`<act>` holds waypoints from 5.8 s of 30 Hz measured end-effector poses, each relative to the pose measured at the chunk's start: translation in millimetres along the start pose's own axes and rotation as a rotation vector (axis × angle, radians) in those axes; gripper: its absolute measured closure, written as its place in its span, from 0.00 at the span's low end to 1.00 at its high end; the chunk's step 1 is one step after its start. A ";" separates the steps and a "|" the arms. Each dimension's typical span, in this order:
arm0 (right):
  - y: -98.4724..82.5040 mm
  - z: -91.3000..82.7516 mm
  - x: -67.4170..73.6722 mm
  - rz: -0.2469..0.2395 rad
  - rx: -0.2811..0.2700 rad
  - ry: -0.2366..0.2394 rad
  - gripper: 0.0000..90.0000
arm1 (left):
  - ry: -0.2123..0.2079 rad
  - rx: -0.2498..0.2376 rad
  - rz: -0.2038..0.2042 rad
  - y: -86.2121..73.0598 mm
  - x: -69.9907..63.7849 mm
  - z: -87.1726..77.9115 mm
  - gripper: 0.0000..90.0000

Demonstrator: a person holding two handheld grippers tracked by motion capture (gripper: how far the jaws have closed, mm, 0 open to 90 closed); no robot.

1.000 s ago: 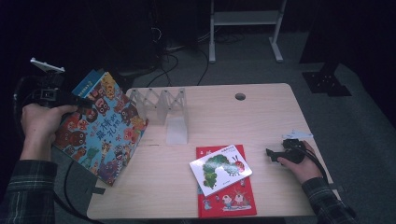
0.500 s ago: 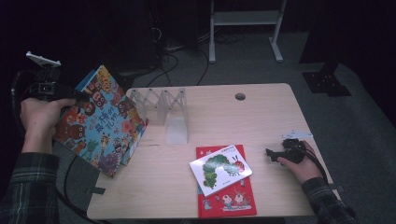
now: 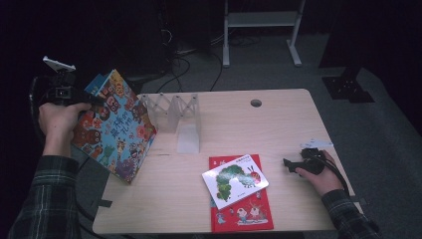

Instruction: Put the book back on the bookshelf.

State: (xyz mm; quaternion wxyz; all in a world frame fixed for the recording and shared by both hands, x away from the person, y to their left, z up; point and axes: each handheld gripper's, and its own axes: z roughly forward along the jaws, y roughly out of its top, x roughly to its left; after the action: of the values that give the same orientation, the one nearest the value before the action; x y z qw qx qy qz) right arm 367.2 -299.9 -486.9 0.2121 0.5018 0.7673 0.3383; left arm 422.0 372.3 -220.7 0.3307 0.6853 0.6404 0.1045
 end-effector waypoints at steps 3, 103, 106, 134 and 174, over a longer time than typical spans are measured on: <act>0.2 0.3 0.3 -0.001 0.001 0.000 0.12 | 0.005 0.006 -0.008 -0.3 -0.4 9.0 0.90; -0.7 -0.5 0.5 -0.004 0.003 0.005 0.11 | -0.266 -0.161 0.342 -101.3 -123.4 106.1 0.03; -0.8 -0.6 0.4 -0.004 0.002 0.005 0.11 | -0.269 -0.151 0.369 -112.6 -130.3 110.5 0.03; -1.5 -9.7 8.7 -0.045 0.013 0.043 0.39 | -0.347 -0.130 0.469 -193.1 -146.3 173.2 0.07; -8.7 -40.0 81.4 -0.139 0.029 0.344 0.41 | -0.392 0.046 0.586 -198.8 -169.1 209.4 0.73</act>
State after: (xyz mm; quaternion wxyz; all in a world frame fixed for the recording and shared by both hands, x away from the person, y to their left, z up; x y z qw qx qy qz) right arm 302.1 -240.1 -464.8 0.0936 0.3856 0.8297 0.3927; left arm 353.1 137.6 -449.1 0.3878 0.8542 0.3430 0.0472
